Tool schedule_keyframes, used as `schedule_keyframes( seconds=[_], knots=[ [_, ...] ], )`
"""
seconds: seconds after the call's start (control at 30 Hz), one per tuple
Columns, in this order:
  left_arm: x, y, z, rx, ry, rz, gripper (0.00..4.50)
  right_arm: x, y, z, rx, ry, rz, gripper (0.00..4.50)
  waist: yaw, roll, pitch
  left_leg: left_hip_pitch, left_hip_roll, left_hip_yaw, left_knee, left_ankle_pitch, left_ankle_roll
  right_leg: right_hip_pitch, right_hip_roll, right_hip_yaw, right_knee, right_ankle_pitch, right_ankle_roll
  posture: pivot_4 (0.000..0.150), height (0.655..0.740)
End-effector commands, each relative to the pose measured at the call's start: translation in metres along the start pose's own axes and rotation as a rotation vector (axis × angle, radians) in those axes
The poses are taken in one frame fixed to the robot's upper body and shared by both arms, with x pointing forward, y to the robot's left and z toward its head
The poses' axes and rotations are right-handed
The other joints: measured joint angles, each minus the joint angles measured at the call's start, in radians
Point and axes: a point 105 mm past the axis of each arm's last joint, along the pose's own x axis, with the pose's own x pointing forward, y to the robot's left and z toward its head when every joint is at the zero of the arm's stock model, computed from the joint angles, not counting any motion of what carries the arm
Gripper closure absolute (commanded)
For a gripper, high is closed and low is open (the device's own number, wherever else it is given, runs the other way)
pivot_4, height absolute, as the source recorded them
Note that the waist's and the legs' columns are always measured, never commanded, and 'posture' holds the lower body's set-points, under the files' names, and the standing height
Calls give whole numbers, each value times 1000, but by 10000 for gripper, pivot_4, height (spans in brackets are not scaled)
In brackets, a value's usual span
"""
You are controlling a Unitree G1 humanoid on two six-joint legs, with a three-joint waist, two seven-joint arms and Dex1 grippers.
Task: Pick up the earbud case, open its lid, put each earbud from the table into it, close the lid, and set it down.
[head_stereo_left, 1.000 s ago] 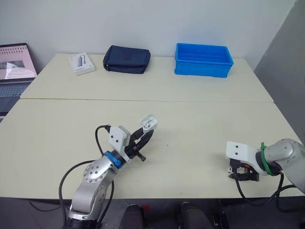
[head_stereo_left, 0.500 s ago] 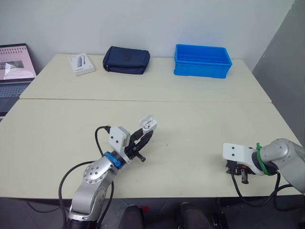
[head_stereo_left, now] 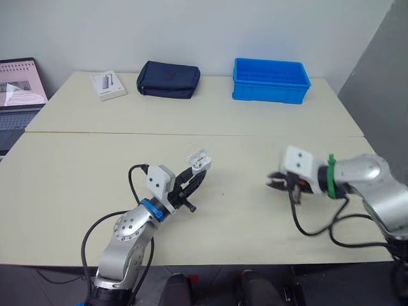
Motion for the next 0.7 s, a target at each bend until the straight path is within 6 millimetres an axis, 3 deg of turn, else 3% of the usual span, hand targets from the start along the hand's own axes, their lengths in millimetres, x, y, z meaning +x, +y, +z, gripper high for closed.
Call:
schedule_keyframes(
  seconds=[0.03,0.1,0.23,0.4,0.7],
  knots=[
    [6,-4,15,27,-69,-31,37382,4,-9,50,-46,-326,-72,41133,0,0,0,0,0,0,0,0,0,0,0,0,0,0,0,1500,7324],
    [9,-4,16,29,-77,-39,37382,10,-10,69,-44,-491,-120,41133,0,0,0,-1,0,0,0,0,0,0,0,0,-1,0,1,1500,7324],
    [13,-7,19,33,-94,-53,37382,28,-5,86,57,-658,-143,41133,0,0,0,-1,0,1,0,0,0,0,0,0,0,0,1,1500,7324],
    [14,-8,21,36,-99,-58,37382,43,1,87,28,-698,-160,41133,1,0,0,0,0,1,0,0,0,0,0,0,1,0,0,1500,7324],
    [13,-8,22,41,-104,-59,37382,60,5,73,-1,-672,-185,41133,1,1,0,1,0,0,0,0,0,0,0,0,2,0,0,1500,7324]
  ],
)
